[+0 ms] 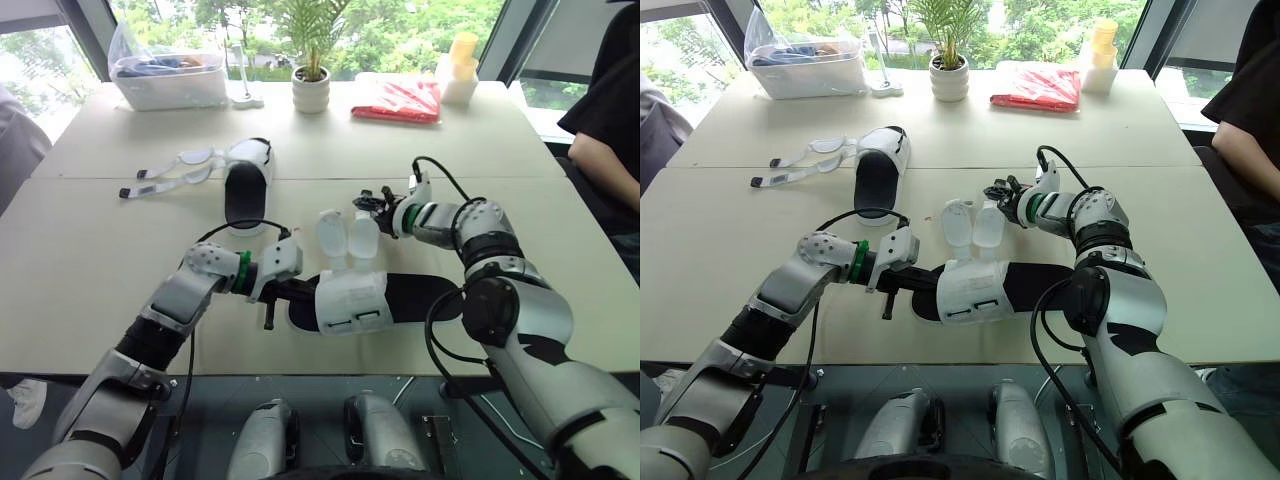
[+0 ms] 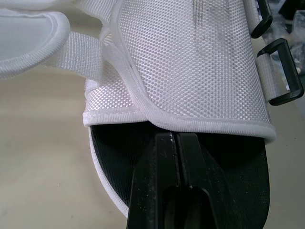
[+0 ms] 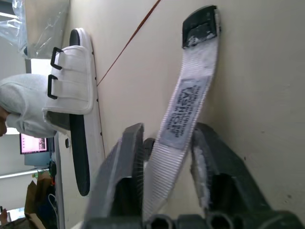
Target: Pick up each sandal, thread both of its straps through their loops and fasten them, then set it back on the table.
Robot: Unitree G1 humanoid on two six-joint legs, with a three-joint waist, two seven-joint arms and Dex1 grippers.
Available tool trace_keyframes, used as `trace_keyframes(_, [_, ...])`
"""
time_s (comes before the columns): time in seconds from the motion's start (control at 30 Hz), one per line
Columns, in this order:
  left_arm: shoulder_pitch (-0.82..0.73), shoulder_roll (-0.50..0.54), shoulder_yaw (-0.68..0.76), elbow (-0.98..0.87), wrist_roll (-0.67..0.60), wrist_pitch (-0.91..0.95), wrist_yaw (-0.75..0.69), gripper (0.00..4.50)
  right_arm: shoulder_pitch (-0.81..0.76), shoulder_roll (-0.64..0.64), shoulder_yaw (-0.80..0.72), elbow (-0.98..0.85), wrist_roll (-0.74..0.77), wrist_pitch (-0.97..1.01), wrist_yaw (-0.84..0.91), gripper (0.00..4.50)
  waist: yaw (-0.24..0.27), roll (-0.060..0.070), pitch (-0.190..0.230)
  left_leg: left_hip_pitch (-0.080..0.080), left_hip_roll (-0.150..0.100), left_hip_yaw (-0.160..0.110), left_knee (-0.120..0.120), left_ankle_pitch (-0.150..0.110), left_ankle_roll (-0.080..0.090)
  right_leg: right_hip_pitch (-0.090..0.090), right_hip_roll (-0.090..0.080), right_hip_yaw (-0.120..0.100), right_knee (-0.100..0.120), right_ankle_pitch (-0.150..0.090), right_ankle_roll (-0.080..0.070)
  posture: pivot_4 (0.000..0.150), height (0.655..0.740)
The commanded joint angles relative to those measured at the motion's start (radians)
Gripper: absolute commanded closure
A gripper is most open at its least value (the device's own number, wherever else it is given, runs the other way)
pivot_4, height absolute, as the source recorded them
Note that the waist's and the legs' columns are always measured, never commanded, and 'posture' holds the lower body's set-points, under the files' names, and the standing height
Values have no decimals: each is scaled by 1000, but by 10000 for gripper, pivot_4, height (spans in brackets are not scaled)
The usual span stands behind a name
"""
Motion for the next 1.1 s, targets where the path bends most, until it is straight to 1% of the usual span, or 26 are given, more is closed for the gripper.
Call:
trace_keyframes(0.03, [15,12,5,14,32,25,27,45000,-38,-10,17,-27,-13,-10,64,44630,0,0,0,0,0,0,0,0,0,0,0,0,0,0,0,1500,7241])
trace_keyframes(0.13, [19,13,6,10,31,27,27,45000,-37,-19,61,-76,-35,-3,152,44630,0,0,0,0,0,0,0,0,0,0,0,0,0,0,0,1500,7241])
trace_keyframes(0.17, [21,14,5,7,31,29,27,45000,-27,-27,109,-140,-48,2,222,44630,1,0,0,0,0,0,0,0,0,0,0,0,0,0,0,1500,7241])
trace_keyframes(0.23, [22,14,-1,4,31,29,21,45000,35,-62,255,-388,-82,-36,391,44630,3,1,1,-1,0,0,0,0,0,0,0,0,0,0,0,1500,7241])
trace_keyframes(0.3, [21,15,-5,2,31,28,15,45000,97,-90,344,-566,-106,-88,482,44630,5,1,1,-1,0,0,0,0,1,-1,0,0,0,0,0,1500,7241])
trace_keyframes(0.4, [11,16,-9,10,33,21,3,45000,239,-167,462,-885,-157,-237,608,44630,7,1,1,-1,0,0,-1,-1,1,-1,0,0,-1,0,0,1500,7241])
trace_keyframes(0.47, [8,16,-10,16,35,16,-2,45000,308,-192,492,-1007,-187,-359,656,44630,6,1,1,-1,0,-1,-1,-1,1,-1,0,-1,-1,0,0,1500,7241])
trace_keyframes(0.53, [4,17,-10,21,35,14,-7,45000,389,-216,532,-1095,-278,-598,693,44630,6,1,1,-1,0,0,-1,-1,1,-1,0,-1,-1,0,0,1500,7241])
trace_keyframes(0.57, [3,17,-11,23,35,13,-10,45000,425,-228,552,-1124,-315,-685,709,44630,6,1,1,-1,0,0,-1,-1,1,-1,0,-1,-1,0,0,1500,7241])
trace_keyframes(0.6, [1,18,-12,25,35,13,-12,45000,469,-251,585,-1145,-390,-870,731,44630,7,1,1,-1,0,0,-1,0,1,-1,0,-1,-1,0,0,1500,7241])
trace_keyframes(0.7, [-4,19,-16,31,36,8,-20,45000,565,-316,655,-1136,-535,-1360,802,44630,8,1,1,-1,0,0,-1,0,1,-1,1,-1,-1,0,0,1500,7241])
trace_keyframes(0.77, [-7,19,-17,35,37,5,-24,45000,579,-325,656,-1106,-529,-1450,810,44630,4,0,1,-1,0,0,-1,0,1,-1,1,-1,-1,0,1,1500,7241])
trace_keyframes(0.87, [-15,18,-17,46,39,-1,-31,45000,565,-394,691,-981,-598,-1870,841,44630,8,0,2,1,0,0,0,0,0,0,1,-1,-1,0,0,1500,7241])
trace_keyframes(0.9, [-16,17,-17,48,40,-2,-32,45000,556,-411,701,-940,-607,-1965,841,44630,8,-1,2,2,0,0,1,0,0,1,1,-1,-1,0,0,1500,7241])
trace_keyframes(0.97, [-17,16,-17,50,42,-4,-34,45000,538,-426,720,-880,-610,-2053,823,44630,8,-2,3,3,0,0,0,0,0,3,2,-1,-1,0,0,1500,7241])
trace_keyframes(1.07, [-25,12,-18,56,42,-4,-37,45000,472,-448,754,-724,-744,-2298,789,44630,8,-3,4,8,0,0,0,0,0,7,2,-1,-1,-1,0,1500,7241])
trace_keyframes(1.1, [-26,11,-17,56,41,-2,-37,45000,442,-445,758,-674,-797,-2369,773,44630,8,-3,5,9,0,0,0,0,0,8,2,-1,-1,-2,-3,1500,7241])
